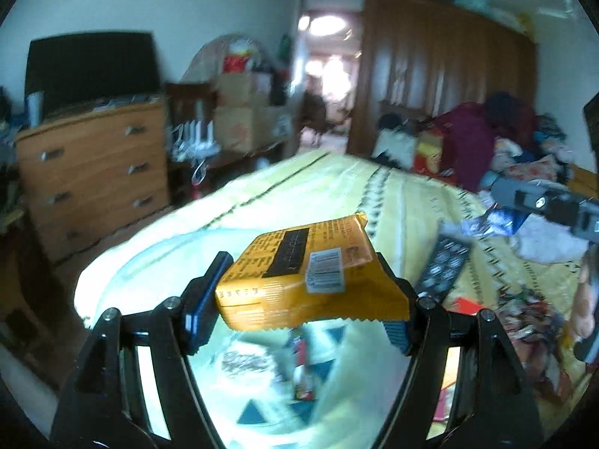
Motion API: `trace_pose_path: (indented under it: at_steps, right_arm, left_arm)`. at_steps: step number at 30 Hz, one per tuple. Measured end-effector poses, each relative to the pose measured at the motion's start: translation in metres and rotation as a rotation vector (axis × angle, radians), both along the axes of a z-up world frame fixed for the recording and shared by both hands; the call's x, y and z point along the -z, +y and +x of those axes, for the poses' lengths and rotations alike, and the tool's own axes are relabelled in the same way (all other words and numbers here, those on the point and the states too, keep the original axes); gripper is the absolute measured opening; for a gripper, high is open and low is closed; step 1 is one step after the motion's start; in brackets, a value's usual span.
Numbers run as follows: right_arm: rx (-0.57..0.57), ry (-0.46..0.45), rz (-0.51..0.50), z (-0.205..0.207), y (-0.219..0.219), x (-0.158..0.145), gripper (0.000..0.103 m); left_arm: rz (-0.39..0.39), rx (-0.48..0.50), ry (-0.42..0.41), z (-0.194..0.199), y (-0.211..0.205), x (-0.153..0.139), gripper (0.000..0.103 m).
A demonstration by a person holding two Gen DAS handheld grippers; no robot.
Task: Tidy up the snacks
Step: 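Carry both snacks over the glass bowl and open both tools to drop them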
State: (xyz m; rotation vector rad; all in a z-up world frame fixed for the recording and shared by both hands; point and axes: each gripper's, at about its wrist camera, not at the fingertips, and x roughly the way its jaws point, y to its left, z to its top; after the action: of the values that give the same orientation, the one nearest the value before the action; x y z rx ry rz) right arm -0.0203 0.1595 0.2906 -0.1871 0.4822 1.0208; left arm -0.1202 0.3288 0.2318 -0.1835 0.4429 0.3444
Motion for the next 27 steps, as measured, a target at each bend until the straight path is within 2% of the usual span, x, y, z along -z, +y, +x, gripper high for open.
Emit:
trace_pose_path:
  at_steps: [5,13,27]
  right_arm:
    - [-0.054,0.062,-0.039,0.008,0.055,0.019,0.05]
    - [-0.085,0.105,-0.074,0.012,0.096,0.04,0.05]
    - [-0.087,0.123,-0.077,0.009,0.092,0.044,0.051]
  left_arm:
    - [-0.052,-0.077,0.116,0.011,0.024,0.027,0.073]
    - [-0.068,-0.104,0.186,0.01,0.03,0.036,0.073]
    - [-0.069,-0.101,0.2,0.012,0.042,0.038,0.073]
